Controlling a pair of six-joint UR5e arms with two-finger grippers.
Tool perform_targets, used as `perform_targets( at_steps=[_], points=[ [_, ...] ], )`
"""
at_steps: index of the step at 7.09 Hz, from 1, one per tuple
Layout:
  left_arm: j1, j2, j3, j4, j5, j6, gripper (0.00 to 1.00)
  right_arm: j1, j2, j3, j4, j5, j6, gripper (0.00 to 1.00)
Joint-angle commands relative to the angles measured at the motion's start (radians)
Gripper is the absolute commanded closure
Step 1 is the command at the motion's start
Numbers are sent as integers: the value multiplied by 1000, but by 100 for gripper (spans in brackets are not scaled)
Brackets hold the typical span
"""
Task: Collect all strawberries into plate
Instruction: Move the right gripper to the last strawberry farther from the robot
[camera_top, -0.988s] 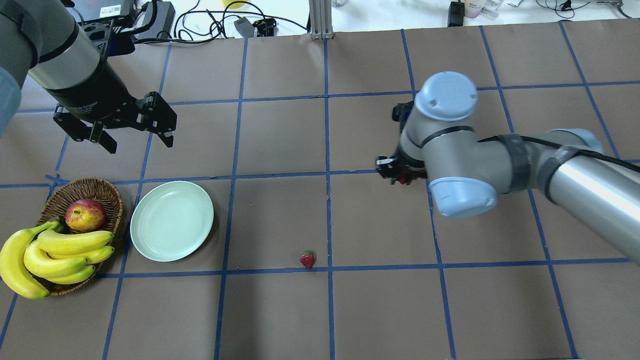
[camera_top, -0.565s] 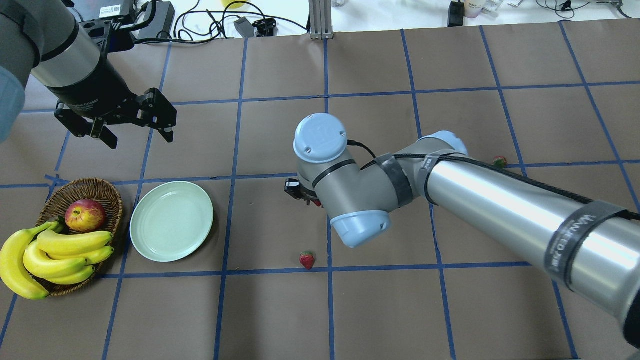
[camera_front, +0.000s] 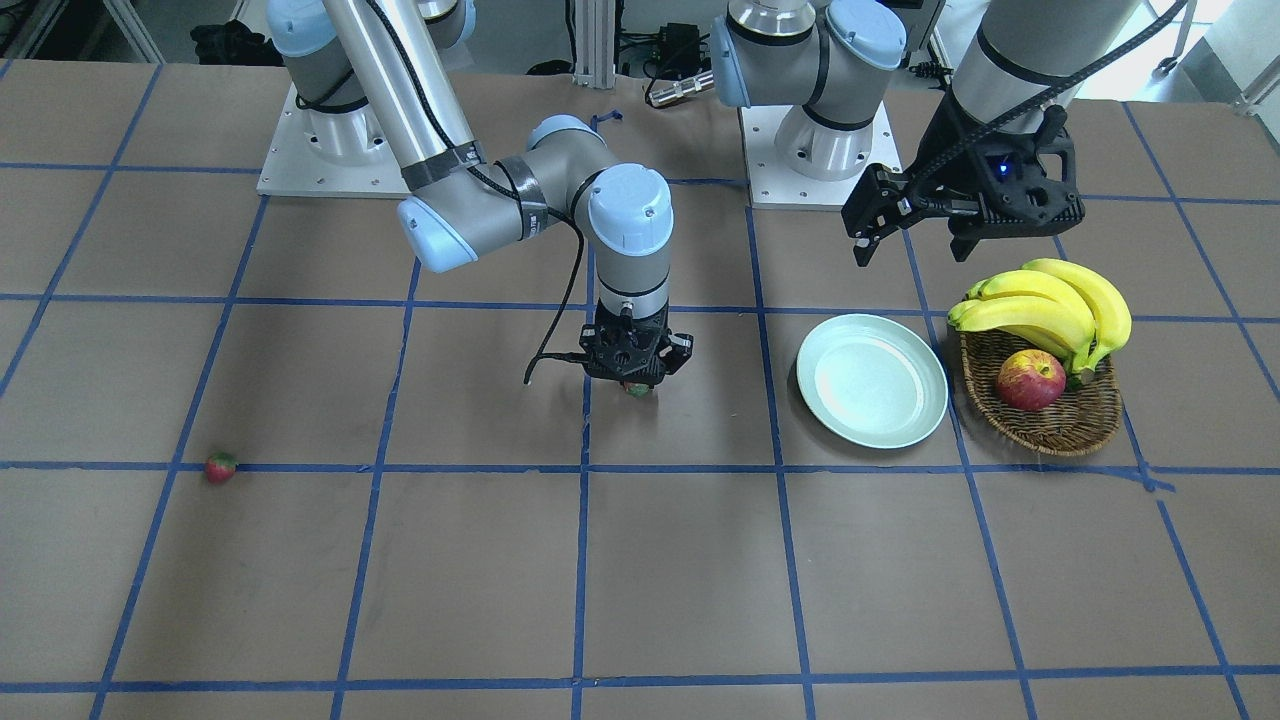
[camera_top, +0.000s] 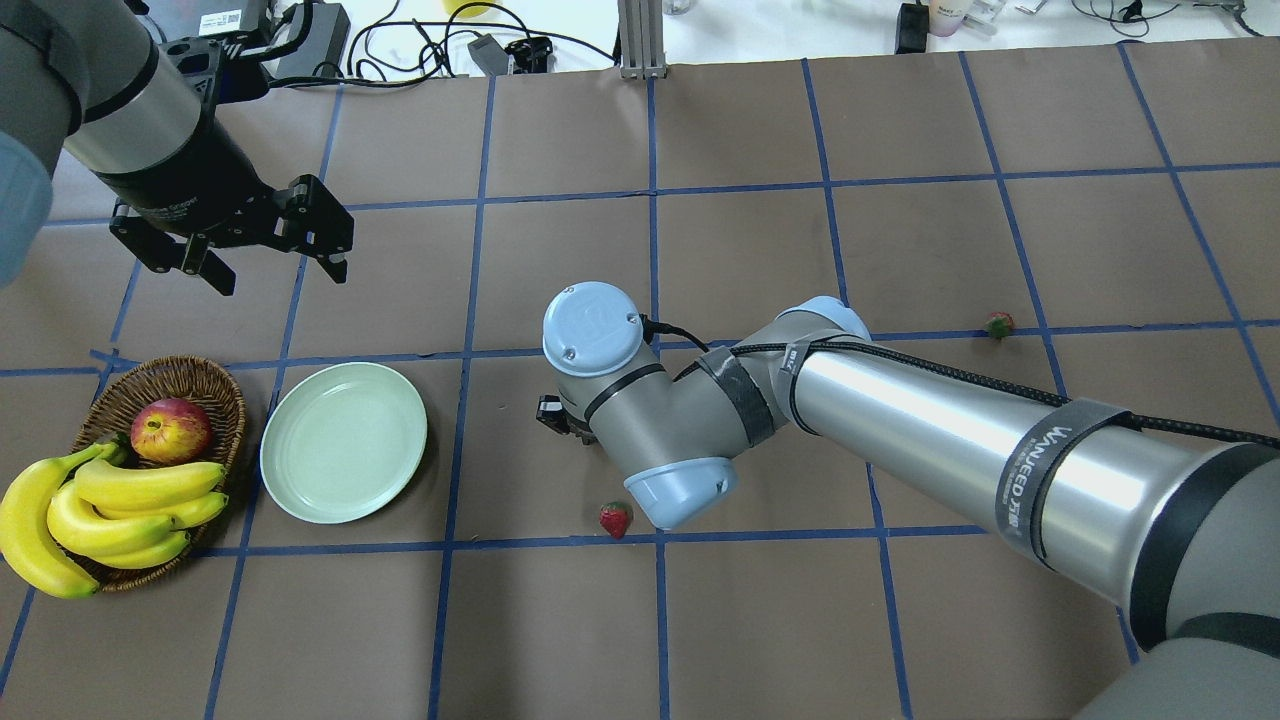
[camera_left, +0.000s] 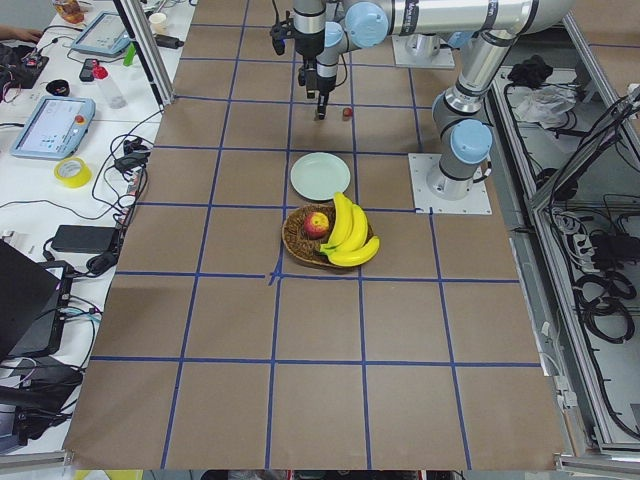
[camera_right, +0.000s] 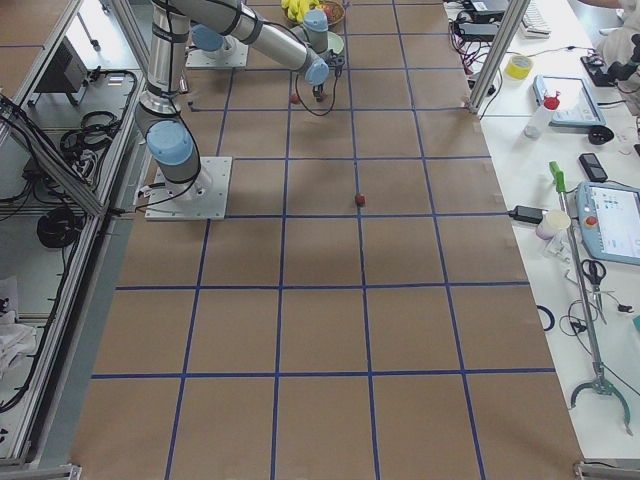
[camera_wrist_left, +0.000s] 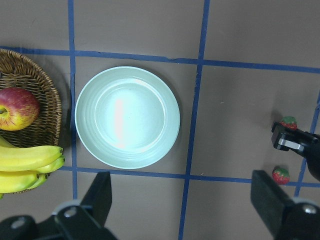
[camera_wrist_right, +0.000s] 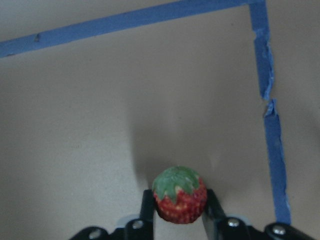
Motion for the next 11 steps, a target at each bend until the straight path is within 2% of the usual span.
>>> perform_targets(
  at_steps=[1, 2, 3, 4, 5, 6, 7, 8, 9, 10, 11],
  points=[
    [0, -3, -1, 0, 0, 2, 0, -33, -80, -30, 128, -22, -108, 0],
    [0, -3, -1, 0, 0, 2, 0, -151, -159, -28, 275, -57, -306, 0],
    [0, -6, -1, 0, 0, 3, 0, -318, -212, -20, 355, -73, -494, 0],
    [0, -6, -1, 0, 0, 3, 0, -490, -221, 3, 356, -74, -720, 0],
    [0, -6, -1, 0, 0, 3, 0, -654, -226, 38, 335, -74, -832, 0],
    [0, -6, -1, 0, 0, 2, 0, -788, -214, 45, 278, -111, -900, 1],
    [0, -6, -1, 0, 0, 3, 0, -815, -193, 45, 262, -105, -890, 2],
    [-2, -6, -1, 2, 0, 2, 0, -817, -123, 39, 221, -106, -808, 6],
    [-2, -8, 1, 9, 0, 0, 0, -817, -85, 34, 134, -109, -766, 6],
    [-3, -2, 2, 8, -4, -3, 0, -820, -82, 35, 130, -117, -676, 7],
    [-6, 3, 19, 5, 4, -6, 0, -821, -80, 40, 130, -120, -663, 7]
  ],
)
